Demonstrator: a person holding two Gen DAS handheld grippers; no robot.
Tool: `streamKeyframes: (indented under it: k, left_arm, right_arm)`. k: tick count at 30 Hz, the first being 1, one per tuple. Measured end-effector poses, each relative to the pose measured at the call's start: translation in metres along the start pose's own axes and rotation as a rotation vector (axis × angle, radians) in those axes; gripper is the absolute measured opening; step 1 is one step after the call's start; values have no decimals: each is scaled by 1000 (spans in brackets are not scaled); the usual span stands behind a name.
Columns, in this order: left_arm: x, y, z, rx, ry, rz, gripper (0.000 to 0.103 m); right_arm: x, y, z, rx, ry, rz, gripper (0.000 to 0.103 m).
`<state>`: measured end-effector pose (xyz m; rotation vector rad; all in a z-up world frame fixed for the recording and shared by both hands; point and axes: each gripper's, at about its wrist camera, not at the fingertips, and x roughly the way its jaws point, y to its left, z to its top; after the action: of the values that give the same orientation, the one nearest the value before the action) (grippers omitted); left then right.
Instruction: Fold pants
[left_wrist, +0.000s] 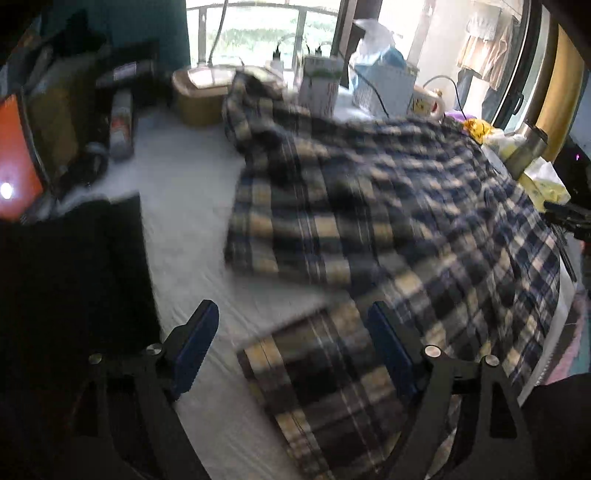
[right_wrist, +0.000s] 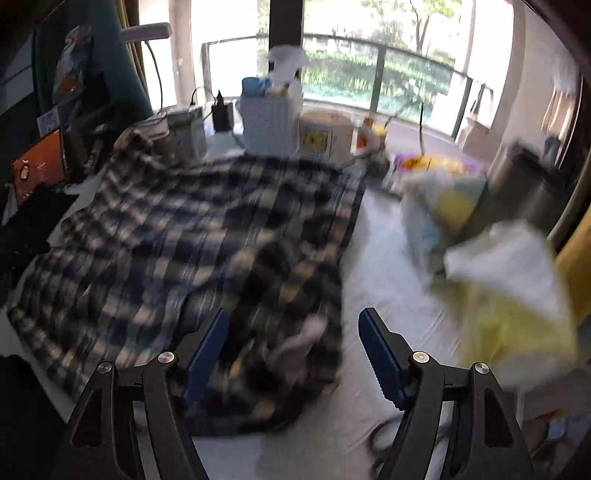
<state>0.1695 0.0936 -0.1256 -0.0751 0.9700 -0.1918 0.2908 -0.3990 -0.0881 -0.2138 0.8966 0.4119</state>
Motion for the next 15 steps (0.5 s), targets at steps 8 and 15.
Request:
streamKeyframes:
  k: [8, 15]
  left_arm:
    - [10, -20, -3, 73, -53, 69, 30]
    - [13, -7, 27, 61, -72, 110, 0]
  right_arm:
    - [18, 17, -29, 59, 10, -17, 8]
    - [-44, 20, -6, 126, -175, -21, 7]
